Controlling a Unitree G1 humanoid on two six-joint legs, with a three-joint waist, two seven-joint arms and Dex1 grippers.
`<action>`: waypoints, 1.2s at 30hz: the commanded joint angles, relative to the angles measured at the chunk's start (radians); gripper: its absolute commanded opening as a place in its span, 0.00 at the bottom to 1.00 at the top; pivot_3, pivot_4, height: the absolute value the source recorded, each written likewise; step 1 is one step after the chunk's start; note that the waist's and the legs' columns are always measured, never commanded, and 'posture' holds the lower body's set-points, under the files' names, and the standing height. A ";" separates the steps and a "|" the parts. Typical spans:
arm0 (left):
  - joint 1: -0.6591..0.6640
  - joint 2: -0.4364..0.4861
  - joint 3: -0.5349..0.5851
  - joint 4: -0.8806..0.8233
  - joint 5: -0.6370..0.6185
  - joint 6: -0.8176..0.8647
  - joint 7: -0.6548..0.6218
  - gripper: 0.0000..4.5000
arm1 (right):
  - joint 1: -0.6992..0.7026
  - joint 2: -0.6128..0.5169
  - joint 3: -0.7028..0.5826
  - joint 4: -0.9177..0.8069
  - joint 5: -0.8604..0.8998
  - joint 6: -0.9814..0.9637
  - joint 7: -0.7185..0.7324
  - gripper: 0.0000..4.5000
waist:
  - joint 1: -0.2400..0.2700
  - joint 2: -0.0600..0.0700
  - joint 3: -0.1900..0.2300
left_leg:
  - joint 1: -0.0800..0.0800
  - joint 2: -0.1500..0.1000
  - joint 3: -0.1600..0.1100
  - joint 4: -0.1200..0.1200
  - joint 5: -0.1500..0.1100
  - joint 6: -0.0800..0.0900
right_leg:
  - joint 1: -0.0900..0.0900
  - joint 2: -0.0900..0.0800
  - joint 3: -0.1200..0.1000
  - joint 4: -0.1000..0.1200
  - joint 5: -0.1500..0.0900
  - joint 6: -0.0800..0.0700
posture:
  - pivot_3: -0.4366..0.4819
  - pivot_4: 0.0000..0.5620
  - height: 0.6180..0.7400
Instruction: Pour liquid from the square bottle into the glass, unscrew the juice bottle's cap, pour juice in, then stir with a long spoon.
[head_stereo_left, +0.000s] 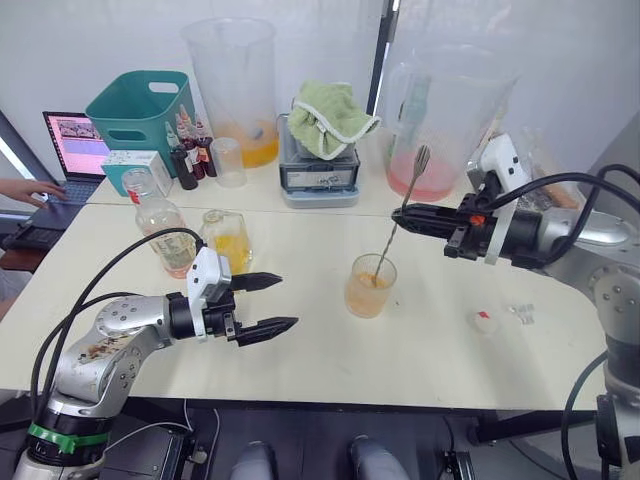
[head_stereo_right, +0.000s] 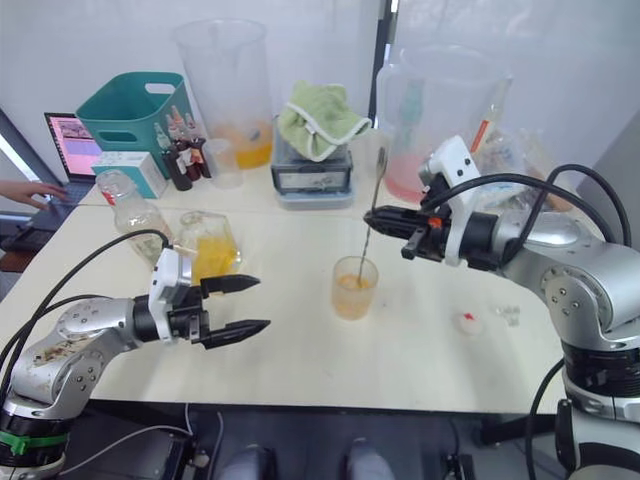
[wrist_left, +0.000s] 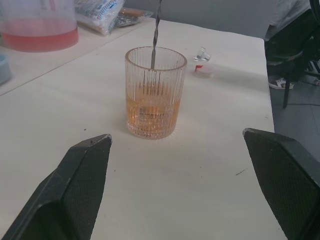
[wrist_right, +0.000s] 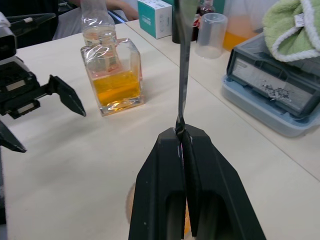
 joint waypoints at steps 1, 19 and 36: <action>0.002 0.006 0.024 -0.030 -0.008 -0.016 0.002 0.99 | -0.020 0.042 -0.043 -0.027 0.047 0.008 -0.029 0.00 | -0.002 0.000 0.000 | 0.000 0.000 0.000 0.000 0.000 0.000 | 0.000 0.000 0.000 0.000 0.000 0.000 | 0.48 0.27 0.94; 0.007 0.006 0.025 -0.028 -0.008 -0.017 -0.001 0.99 | -0.029 0.058 -0.115 -0.010 0.075 0.005 -0.036 0.00 | 0.002 0.000 0.000 | -0.004 0.000 -0.008 0.000 0.001 -0.001 | 0.000 0.000 -0.009 0.000 0.001 -0.001 | 0.48 0.27 0.94; 0.031 -0.013 0.054 0.016 0.009 -0.098 -0.014 0.99 | -0.217 -0.054 -0.317 0.191 0.492 0.232 -0.270 0.00 | 0.002 0.001 0.000 | -0.004 -0.001 -0.011 0.001 0.001 -0.001 | 0.001 0.000 -0.012 0.000 0.001 -0.002 | 0.48 0.27 0.94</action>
